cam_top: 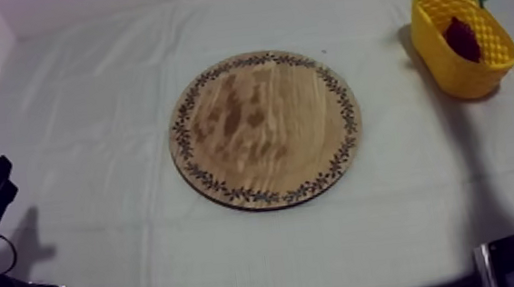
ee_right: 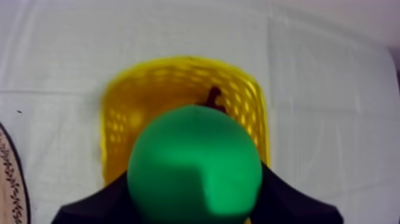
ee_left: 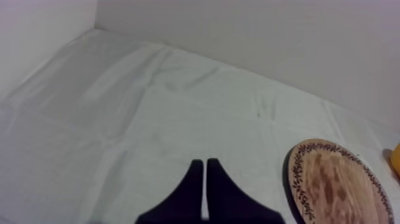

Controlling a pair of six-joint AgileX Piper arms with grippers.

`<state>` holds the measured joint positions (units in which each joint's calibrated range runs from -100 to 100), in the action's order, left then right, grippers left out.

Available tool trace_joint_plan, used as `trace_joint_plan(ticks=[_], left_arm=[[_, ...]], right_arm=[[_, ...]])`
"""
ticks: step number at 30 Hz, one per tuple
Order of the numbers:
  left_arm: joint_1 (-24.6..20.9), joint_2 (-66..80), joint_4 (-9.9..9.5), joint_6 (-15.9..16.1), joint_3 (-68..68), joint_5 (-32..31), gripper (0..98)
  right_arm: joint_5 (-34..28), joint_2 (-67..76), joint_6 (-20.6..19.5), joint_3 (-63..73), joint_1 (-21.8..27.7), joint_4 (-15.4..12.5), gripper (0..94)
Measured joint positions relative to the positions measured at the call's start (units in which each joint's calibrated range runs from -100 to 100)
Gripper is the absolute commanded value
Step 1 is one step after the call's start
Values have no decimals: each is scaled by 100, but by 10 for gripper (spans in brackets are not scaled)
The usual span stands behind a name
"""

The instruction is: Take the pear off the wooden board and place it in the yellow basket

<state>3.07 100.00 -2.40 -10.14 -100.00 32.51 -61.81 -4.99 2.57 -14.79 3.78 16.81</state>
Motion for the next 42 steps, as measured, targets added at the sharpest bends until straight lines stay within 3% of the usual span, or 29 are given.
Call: trace_joint_plan(ticks=[10, 18, 24, 35, 42], left_arm=[[0, 0, 0, 0, 0, 0, 1], [0, 0, 0, 0, 0, 0, 1], [0, 0, 0, 0, 0, 0, 1], [0, 0, 0, 0, 0, 0, 1], [0, 0, 0, 0, 0, 0, 1]], right_arm=[[619, -410, -148, -1301, 75, 10, 352], [853, -788, -43, -1288, 129, -258, 518], [843, -817, 7, -1001, 171, -426, 566], [804, 62, -35, -880, 267, -401, 535], [1588, 1598, -231, -1880, 319, -367, 501]])
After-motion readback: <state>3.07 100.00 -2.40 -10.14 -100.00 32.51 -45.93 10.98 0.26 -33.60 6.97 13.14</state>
